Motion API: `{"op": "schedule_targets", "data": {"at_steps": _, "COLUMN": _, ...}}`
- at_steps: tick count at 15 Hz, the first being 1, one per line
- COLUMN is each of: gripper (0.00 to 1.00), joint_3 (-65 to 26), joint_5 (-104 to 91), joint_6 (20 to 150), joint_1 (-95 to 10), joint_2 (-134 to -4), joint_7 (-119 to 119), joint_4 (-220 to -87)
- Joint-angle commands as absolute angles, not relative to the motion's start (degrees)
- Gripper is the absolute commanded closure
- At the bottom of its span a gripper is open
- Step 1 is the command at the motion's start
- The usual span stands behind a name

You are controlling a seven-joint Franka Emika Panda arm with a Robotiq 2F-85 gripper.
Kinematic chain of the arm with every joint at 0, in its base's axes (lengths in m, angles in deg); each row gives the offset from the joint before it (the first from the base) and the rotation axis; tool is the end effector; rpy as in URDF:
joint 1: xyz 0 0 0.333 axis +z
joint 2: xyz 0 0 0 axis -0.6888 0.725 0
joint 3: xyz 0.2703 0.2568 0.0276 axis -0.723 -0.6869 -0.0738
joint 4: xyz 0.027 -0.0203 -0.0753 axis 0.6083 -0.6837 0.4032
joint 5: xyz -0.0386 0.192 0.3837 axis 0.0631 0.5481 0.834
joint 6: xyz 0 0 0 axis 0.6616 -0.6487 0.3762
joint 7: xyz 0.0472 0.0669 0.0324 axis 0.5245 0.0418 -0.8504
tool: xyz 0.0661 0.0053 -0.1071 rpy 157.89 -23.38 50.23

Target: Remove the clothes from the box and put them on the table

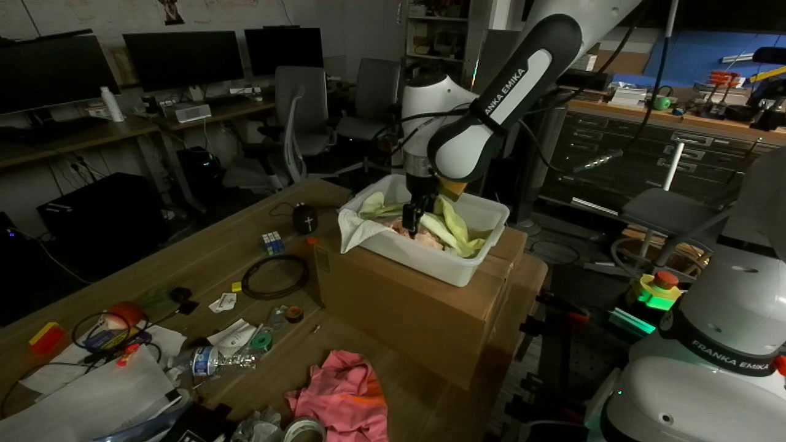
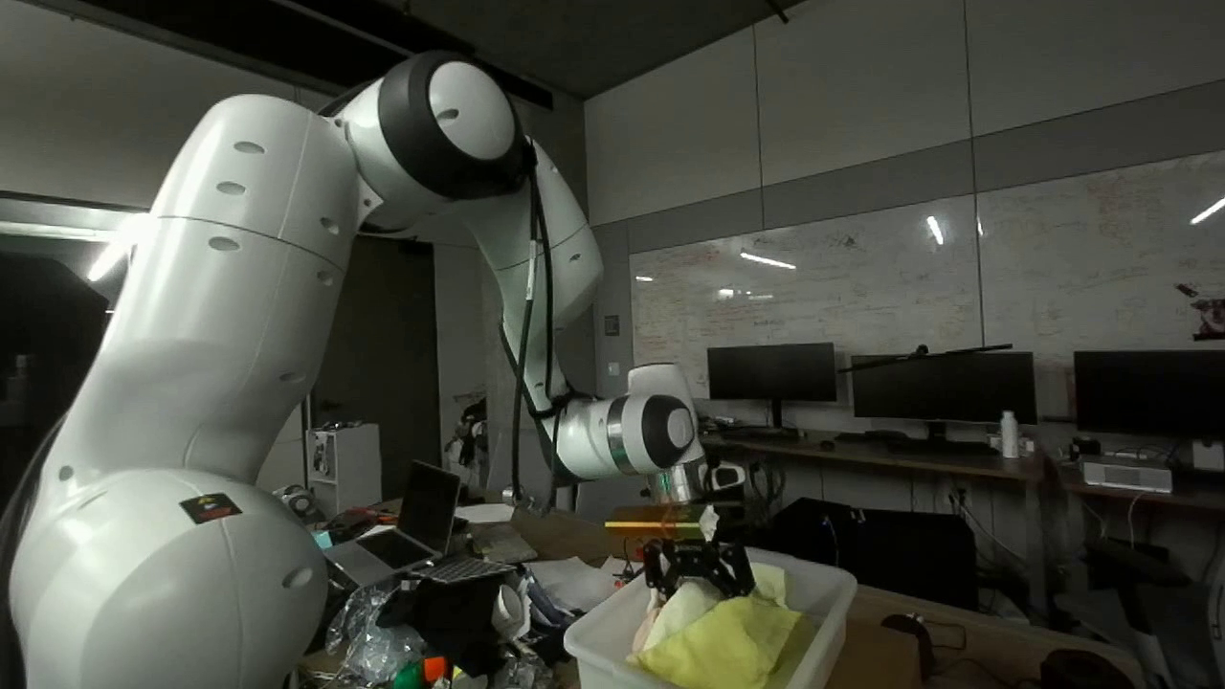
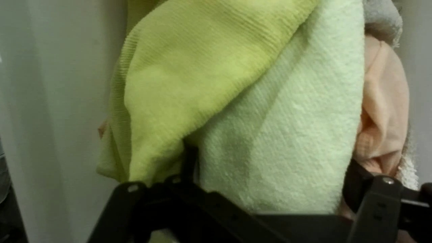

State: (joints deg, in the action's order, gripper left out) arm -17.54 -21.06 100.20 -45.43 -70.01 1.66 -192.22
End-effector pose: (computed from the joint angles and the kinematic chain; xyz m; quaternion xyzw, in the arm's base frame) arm 0.5688 -0.0788 0.2398 0.9954 0.0033 0.0192 0.0935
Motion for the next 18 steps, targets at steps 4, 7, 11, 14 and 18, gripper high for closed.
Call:
{"op": "schedule_targets", "data": {"at_steps": 4, "gripper": 0.57, "joint_3": -18.2, "joint_5": -15.6, "joint_6": 103.5, "joint_1": -47.0, "joint_2": -68.6, "joint_7": -2.8, "joint_4": -192.5}}
{"op": "schedule_targets", "data": {"at_steps": 7, "gripper": 0.80, "joint_3": -17.9, "joint_5": -15.3, "joint_6": 104.2, "joint_1": -46.7, "joint_2": -69.9, "joint_7": -2.9, "joint_4": -193.2}}
{"op": "schedule_targets", "data": {"at_steps": 11, "gripper": 0.99, "joint_3": -17.6, "joint_5": -16.7, "joint_6": 107.7, "joint_1": -45.9, "joint_2": -74.6, "joint_7": -2.4, "joint_4": -196.2}}
{"op": "schedule_targets", "data": {"at_steps": 14, "gripper": 0.96, "joint_3": -17.2, "joint_5": -18.9, "joint_6": 110.7, "joint_1": -44.9, "joint_2": -79.1, "joint_7": -1.4, "joint_4": -198.8}}
{"op": "schedule_targets", "data": {"at_steps": 18, "gripper": 0.96, "joint_3": -17.6, "joint_5": -21.0, "joint_6": 114.5, "joint_1": -44.7, "joint_2": -86.4, "joint_7": 0.3, "joint_4": -201.9}}
